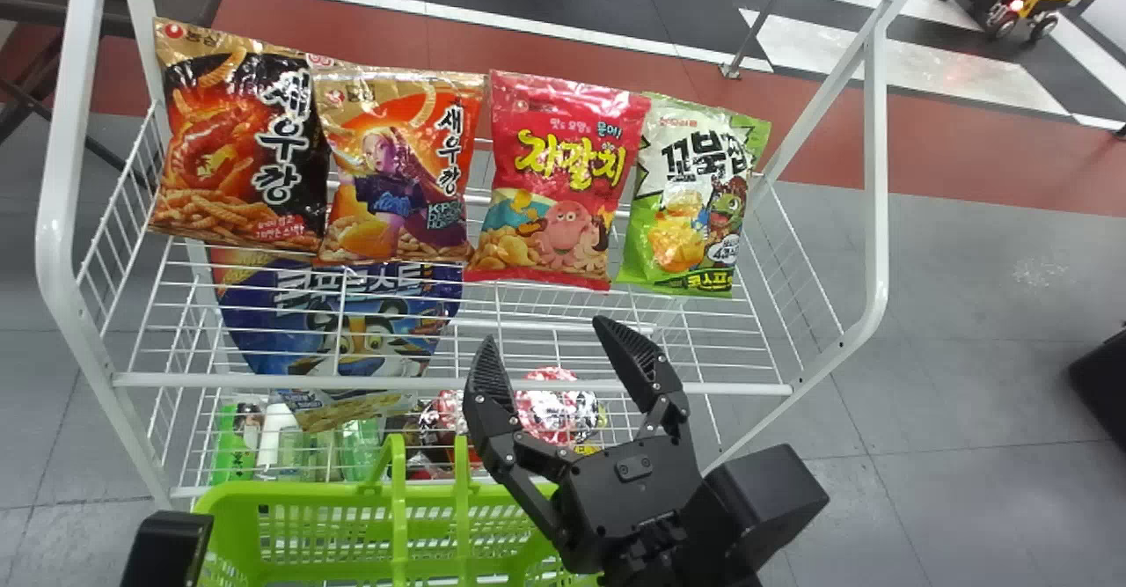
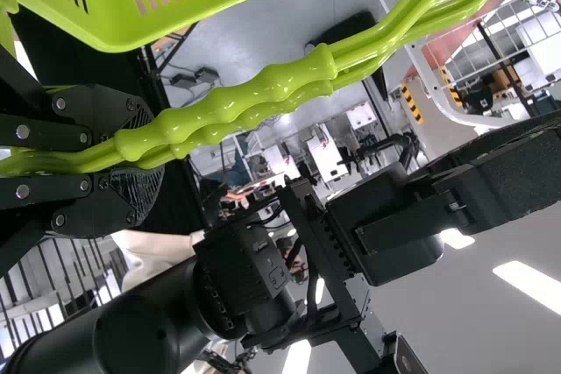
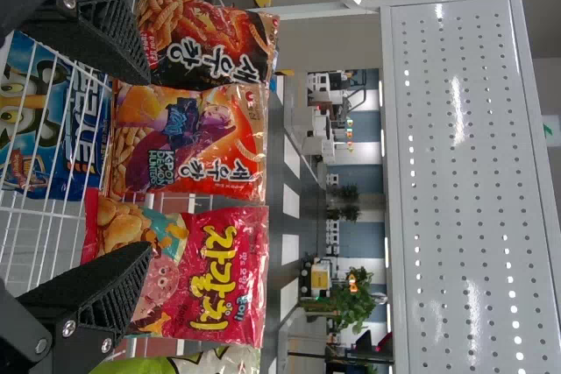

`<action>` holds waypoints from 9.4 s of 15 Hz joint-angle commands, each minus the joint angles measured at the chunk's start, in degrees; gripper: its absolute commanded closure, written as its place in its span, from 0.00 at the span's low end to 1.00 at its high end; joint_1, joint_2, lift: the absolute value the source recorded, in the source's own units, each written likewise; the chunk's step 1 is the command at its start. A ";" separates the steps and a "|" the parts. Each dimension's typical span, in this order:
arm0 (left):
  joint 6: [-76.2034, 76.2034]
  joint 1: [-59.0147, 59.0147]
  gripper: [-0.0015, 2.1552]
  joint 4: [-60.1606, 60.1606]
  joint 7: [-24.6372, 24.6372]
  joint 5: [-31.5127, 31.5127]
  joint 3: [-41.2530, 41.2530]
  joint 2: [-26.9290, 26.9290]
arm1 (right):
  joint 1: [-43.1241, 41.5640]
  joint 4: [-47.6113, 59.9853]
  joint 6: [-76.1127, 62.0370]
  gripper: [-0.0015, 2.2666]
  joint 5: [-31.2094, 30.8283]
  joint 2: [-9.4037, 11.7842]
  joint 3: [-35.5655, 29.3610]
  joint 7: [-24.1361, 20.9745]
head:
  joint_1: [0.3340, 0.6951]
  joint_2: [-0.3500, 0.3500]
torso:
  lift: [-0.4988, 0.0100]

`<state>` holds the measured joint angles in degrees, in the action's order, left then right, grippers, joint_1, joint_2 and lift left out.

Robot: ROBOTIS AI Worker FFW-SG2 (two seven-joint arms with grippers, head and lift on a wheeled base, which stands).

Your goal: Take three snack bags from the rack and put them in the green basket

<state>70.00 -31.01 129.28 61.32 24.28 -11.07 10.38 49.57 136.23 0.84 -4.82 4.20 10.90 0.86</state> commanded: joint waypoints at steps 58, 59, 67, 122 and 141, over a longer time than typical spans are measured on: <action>-0.78 -0.80 0.77 0.71 -0.15 0.51 4.56 -3.43 | -9.41 25.67 70.66 0.89 31.28 5.47 -31.64 10.57 | 1.00 0.00 | 0.96; -0.78 -0.63 0.77 0.71 -0.15 0.25 4.47 -3.79 | -8.26 26.28 74.88 0.89 31.10 2.83 -32.52 12.33 | 1.00 0.00 | 0.96; -0.60 1.13 0.77 -0.87 -1.11 -2.39 1.22 -5.19 | -9.32 18.99 89.24 0.89 34.97 -4.25 -35.51 25.51 | 1.00 0.00 | 0.96; 2.91 4.65 0.76 -3.16 -1.02 -2.13 2.28 -4.58 | -27.34 7.74 59.77 0.95 8.87 -4.25 -25.23 25.60 | 1.00 0.00 | 0.96; 4.15 5.61 0.76 -2.37 -2.69 -3.80 0.25 -5.37 | -13.80 8.53 79.98 0.88 23.02 -0.95 -22.15 31.75 | 1.00 0.00 | 0.96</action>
<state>73.89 -25.40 126.84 58.61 20.60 -10.40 5.01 36.56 146.75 83.73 18.22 3.21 -12.88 32.60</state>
